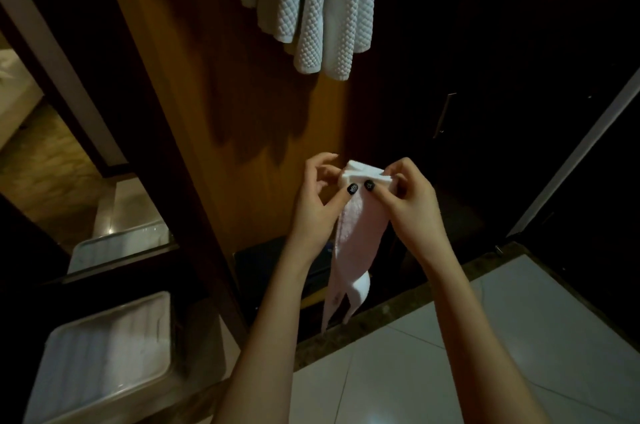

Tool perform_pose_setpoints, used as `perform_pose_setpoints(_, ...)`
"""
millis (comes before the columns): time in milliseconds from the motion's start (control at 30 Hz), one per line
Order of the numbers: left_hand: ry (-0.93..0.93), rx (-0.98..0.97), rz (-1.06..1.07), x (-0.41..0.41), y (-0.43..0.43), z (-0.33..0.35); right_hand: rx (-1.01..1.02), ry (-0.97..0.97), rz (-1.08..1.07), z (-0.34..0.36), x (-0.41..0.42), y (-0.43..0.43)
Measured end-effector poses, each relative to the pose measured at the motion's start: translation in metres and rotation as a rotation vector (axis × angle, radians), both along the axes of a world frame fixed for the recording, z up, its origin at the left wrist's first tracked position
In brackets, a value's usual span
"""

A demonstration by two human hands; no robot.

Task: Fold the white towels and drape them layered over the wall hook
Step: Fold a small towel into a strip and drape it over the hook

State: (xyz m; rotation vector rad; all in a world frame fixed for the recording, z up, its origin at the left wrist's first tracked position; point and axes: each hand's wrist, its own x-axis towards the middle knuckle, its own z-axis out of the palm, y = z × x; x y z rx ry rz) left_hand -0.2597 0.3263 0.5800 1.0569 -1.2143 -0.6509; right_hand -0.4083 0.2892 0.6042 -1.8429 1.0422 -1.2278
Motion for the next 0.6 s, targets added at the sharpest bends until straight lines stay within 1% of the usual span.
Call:
perform_pose_setpoints(133,-0.236,0.036,0.074,0.004,-0.013,-0.02,-0.074,-0.066,-0.194,0.012,0.012,-0.015)
perform_pose_setpoints(233,-0.268,0.034,0.167,0.006,-0.024,-0.036,-0.105,-0.109,-0.266,0.022,0.019,-0.028)
perform_pose_setpoints(367,-0.351,0.11,0.394,0.004,-0.029,-0.063,-0.048,-0.214,-0.296,0.037,0.027,-0.047)
perform_pose_setpoints(400,-0.341,0.146,0.418,0.004,-0.028,-0.072,-0.041,-0.231,-0.3,0.041,0.03,-0.052)
perform_pose_setpoints(500,-0.188,0.234,0.394,0.007,-0.027,-0.087,-0.034,-0.278,-0.305,0.052,0.038,-0.062)
perform_pose_setpoints(600,-0.102,0.245,0.448,0.015,-0.031,-0.084,0.012,-0.332,-0.308,0.061,0.046,-0.072)
